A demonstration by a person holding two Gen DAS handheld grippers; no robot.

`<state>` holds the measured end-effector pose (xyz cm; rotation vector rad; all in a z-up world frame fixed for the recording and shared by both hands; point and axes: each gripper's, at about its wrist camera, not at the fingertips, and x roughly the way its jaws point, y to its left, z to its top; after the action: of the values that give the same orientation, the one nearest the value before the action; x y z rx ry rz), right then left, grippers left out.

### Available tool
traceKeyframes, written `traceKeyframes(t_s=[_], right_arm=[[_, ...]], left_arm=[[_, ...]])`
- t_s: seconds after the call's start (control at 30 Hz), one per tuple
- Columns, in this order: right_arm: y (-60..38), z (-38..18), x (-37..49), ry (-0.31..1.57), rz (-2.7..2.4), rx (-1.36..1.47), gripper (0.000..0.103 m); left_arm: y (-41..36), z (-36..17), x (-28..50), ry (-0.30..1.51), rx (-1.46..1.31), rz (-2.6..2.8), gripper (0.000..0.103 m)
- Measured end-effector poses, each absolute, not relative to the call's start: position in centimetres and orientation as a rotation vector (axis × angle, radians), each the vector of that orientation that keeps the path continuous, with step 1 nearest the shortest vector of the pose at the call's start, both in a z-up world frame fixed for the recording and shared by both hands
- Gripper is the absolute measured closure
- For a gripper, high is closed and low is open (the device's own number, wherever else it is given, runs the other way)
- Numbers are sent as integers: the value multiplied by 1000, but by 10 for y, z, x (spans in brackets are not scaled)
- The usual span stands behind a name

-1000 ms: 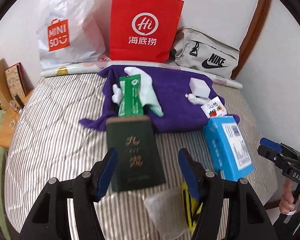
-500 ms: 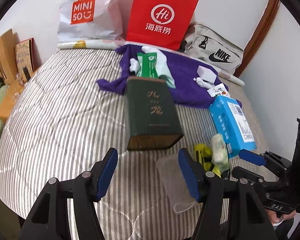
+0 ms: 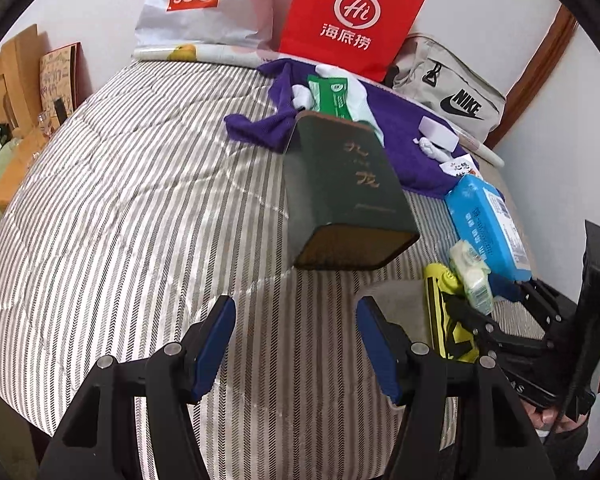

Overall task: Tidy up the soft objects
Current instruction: 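Grasp the yellow pouch with the left tool while the right tool grasps the wipes pack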

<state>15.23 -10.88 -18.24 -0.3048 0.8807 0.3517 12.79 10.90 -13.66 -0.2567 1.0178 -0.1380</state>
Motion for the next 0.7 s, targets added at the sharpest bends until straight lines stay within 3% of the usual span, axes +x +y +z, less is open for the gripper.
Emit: traceKeyframes(t_s=[0.03, 0.1, 0.27, 0.7], right_arm=[[-108, -184, 154, 885, 339, -315, 45], [-110, -181, 155, 867, 336, -302, 59], [-118, -162, 150, 820, 401, -228, 73], [-152, -123, 121, 731, 523, -18, 76]], left_arm=[[109, -138, 128, 1020, -257, -138, 42], [110, -140, 128, 1024, -259, -138, 42], [108, -145, 128, 1038, -268, -142, 42], [73, -138, 119, 1042, -265, -266, 42]])
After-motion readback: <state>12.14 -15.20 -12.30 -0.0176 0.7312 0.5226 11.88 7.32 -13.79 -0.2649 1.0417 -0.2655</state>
